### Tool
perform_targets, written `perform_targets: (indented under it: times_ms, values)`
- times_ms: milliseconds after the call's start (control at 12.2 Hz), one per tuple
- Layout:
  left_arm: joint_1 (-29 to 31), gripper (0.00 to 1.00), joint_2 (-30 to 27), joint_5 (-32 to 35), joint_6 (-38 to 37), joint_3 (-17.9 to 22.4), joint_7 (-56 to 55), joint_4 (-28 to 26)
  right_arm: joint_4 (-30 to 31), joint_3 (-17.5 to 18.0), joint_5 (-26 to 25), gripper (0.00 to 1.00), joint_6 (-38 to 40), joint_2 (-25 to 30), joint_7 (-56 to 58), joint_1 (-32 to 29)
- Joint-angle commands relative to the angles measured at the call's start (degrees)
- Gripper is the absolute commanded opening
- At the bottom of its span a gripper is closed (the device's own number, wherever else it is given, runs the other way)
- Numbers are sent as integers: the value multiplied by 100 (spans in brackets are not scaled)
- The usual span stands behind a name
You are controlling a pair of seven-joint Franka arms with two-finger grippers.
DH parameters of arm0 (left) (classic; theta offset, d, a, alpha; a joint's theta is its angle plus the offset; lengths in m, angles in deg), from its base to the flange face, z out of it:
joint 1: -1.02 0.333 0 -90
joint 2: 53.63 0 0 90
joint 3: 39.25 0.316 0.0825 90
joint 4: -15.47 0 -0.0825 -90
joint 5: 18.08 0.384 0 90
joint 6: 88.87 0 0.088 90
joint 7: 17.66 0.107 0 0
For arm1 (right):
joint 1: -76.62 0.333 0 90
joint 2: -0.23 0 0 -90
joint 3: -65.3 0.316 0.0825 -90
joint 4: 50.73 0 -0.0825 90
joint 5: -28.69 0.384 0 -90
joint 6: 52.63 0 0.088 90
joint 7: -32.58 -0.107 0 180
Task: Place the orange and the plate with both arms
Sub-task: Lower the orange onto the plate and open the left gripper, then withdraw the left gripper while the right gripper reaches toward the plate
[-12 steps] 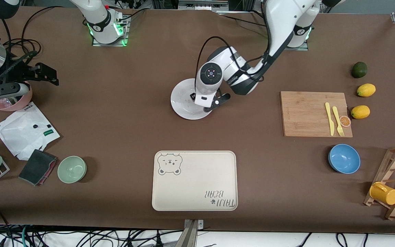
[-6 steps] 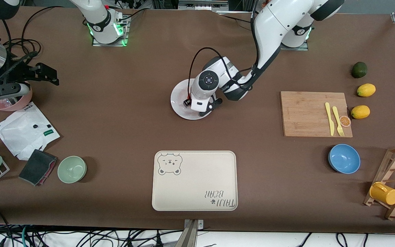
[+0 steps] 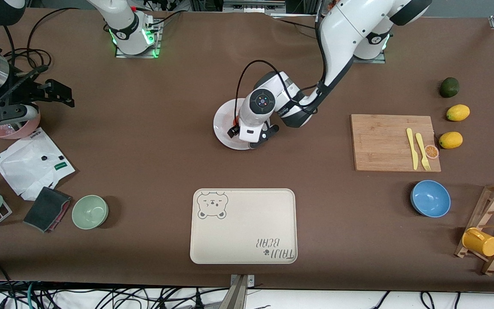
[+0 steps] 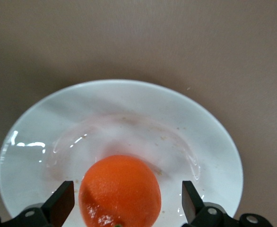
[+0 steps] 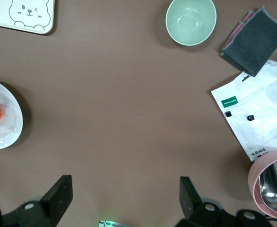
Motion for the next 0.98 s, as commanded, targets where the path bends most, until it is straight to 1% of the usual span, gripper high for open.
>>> perform_targets:
  times_ms: [0, 82, 245, 327, 408, 490, 735, 898]
  values:
    - [339, 100, -722, 24, -807, 18, 45, -50, -22, 52, 328, 100, -36, -115, -110, 57]
    - [505, 100, -881, 24, -1062, 18, 237, -42, 22, 52, 513, 100, -54, -168, -111, 48]
    - [883, 100, -1127, 24, -1633, 9, 1191, -41, 145, 61, 838, 100, -238, -204, -111, 57]
    - [1085, 100, -1250, 24, -1879, 18, 1675, -41, 233, 70, 1127, 100, -352, -221, -102, 57]
    - [1304, 100, -1382, 24, -2056, 18, 2098, -33, 347, 87, 1313, 100, -458, -248, -67, 100]
    - [1542, 100, -1540, 24, -2240, 18, 2589, -33, 417, 148, 1393, 100, -572, -309, -32, 144]
    - [2219, 100, -1927, 24, -2785, 27, 4259, -33, 584, 289, 1989, 100, -905, -607, -23, 145]
    - [2676, 100, -2217, 33, -3058, 27, 5164, -33, 611, 342, 2210, 100, -1100, -818, 12, 223]
